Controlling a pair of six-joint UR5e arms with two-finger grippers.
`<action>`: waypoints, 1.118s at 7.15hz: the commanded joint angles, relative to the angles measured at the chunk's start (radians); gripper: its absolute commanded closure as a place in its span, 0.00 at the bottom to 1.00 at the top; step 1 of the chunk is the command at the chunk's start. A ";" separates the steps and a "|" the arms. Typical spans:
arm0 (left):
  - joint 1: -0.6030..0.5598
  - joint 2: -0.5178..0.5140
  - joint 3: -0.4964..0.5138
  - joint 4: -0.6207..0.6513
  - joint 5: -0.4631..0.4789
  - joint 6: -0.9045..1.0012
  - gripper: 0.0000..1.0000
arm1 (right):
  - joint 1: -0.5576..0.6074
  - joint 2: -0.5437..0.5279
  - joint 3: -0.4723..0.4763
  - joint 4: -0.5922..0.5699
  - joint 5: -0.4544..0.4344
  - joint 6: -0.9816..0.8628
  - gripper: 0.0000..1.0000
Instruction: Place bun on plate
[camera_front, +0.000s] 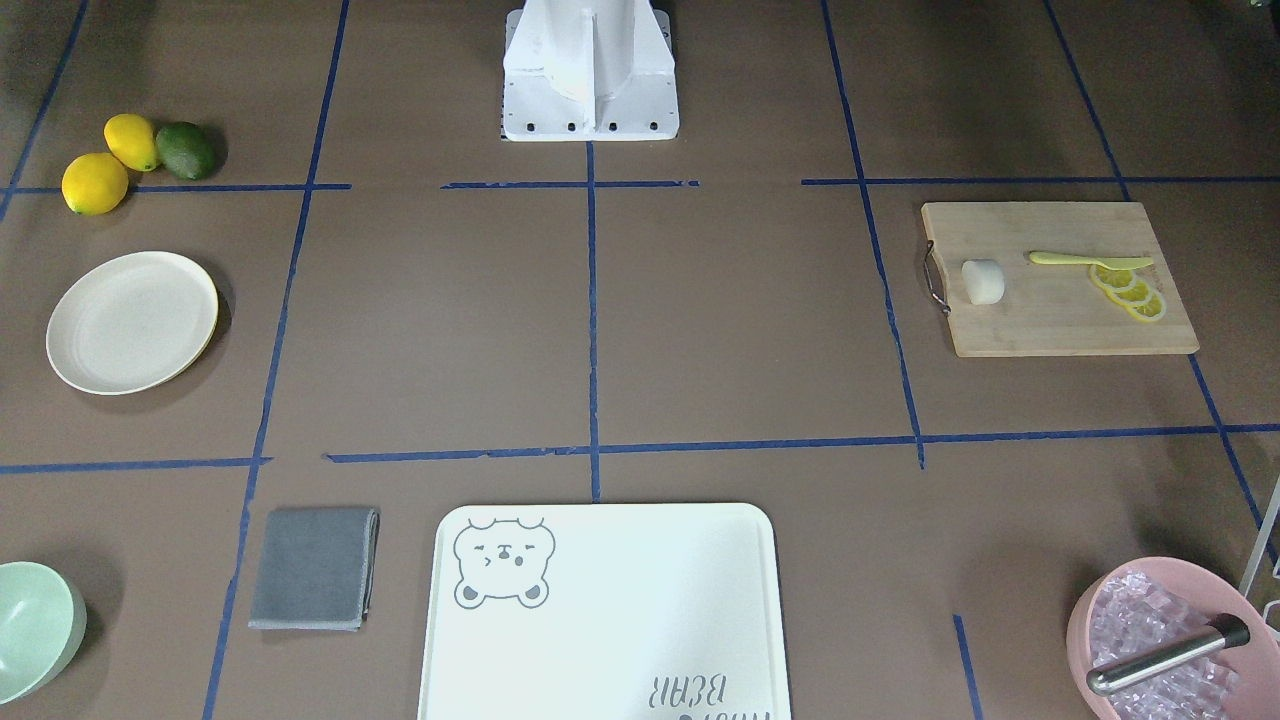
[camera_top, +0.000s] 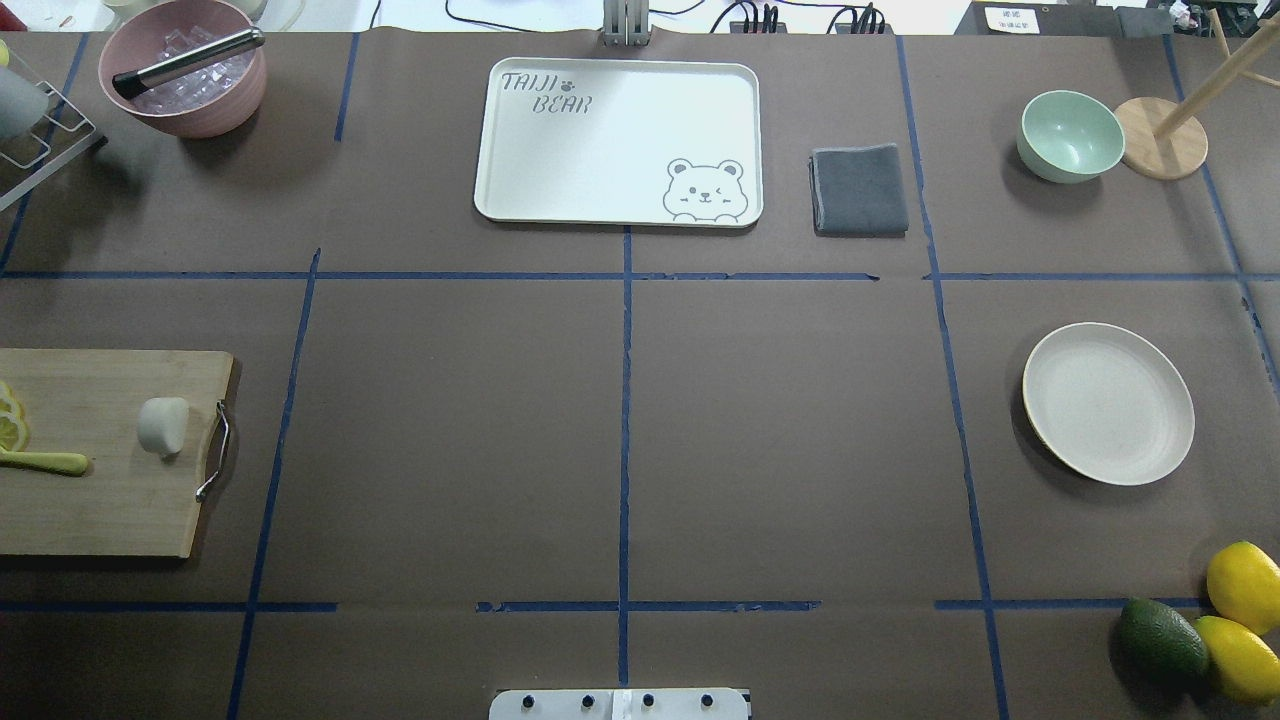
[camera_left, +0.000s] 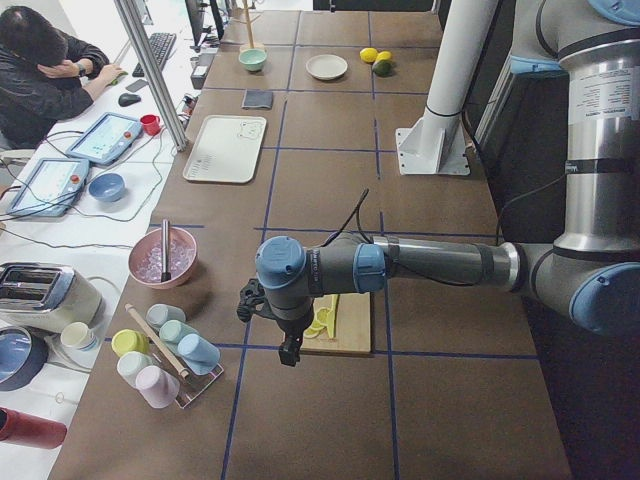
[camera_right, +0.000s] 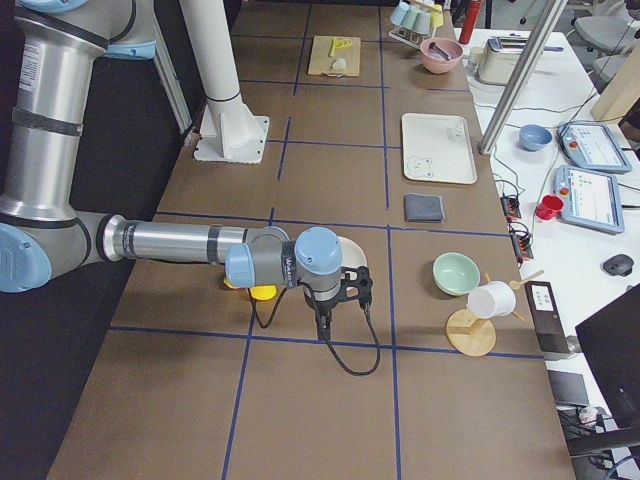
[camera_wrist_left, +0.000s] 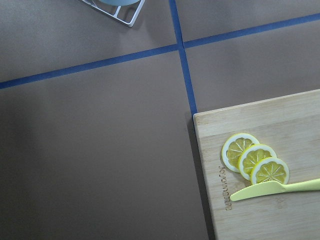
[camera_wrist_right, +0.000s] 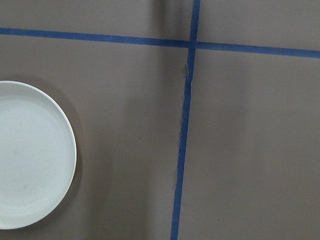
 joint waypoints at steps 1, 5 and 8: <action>0.002 -0.001 0.006 -0.002 0.003 0.000 0.00 | 0.000 0.003 0.005 0.008 -0.001 0.000 0.00; 0.006 0.003 0.011 0.000 -0.003 0.000 0.00 | -0.147 0.020 -0.006 0.190 0.003 0.211 0.00; 0.006 0.005 0.014 -0.002 -0.003 0.000 0.00 | -0.294 0.049 -0.205 0.588 -0.042 0.510 0.01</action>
